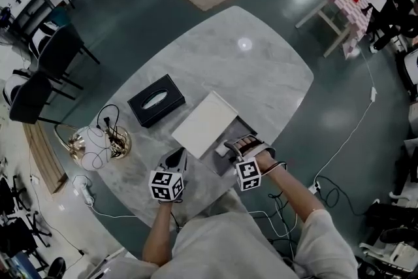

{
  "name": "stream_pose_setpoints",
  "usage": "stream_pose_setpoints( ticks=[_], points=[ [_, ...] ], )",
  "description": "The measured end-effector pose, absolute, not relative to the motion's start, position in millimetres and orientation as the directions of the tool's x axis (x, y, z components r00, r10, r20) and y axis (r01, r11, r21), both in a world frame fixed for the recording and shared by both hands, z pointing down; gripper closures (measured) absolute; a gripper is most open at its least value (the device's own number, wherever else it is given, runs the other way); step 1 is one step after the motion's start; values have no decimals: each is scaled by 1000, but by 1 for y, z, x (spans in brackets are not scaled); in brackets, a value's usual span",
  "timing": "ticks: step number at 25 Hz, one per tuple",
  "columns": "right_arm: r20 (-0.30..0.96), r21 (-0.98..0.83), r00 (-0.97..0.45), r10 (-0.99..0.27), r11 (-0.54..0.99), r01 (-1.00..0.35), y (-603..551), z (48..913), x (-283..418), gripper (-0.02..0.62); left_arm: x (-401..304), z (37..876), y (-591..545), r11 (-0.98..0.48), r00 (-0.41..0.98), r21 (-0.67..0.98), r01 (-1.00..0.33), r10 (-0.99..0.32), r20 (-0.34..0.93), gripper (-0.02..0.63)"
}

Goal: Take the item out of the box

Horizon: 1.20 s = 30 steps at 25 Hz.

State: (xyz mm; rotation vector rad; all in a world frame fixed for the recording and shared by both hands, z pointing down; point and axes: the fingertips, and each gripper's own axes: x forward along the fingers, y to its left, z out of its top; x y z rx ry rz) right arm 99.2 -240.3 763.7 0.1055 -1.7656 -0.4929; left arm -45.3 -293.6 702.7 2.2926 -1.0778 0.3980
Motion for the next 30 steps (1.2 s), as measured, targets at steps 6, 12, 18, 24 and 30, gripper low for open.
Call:
stream_pose_setpoints(
  ticks=[6,12,18,24,30],
  points=[
    [917,377,-245,-314,883,281,-244,772,94,296,-47,705,-293,-507,627,370,-778,-607,488,589],
    [928,353,-239,-287,882,311,-247,782,92,301,-50,706,-294,-496,619,370,-785,-613,492,589],
    [935,334,-231,-268,883,330,-252,791,90,305,-53,707,-294,-485,610,370,-792,-618,496,589],
    [946,308,-218,-241,877,368,-251,799,89,316,-57,708,-292,-472,599,369,-801,-623,503,589],
    [955,285,-199,-221,873,396,-253,806,89,324,-63,709,-292,-464,591,366,-807,-628,507,589]
  ],
)
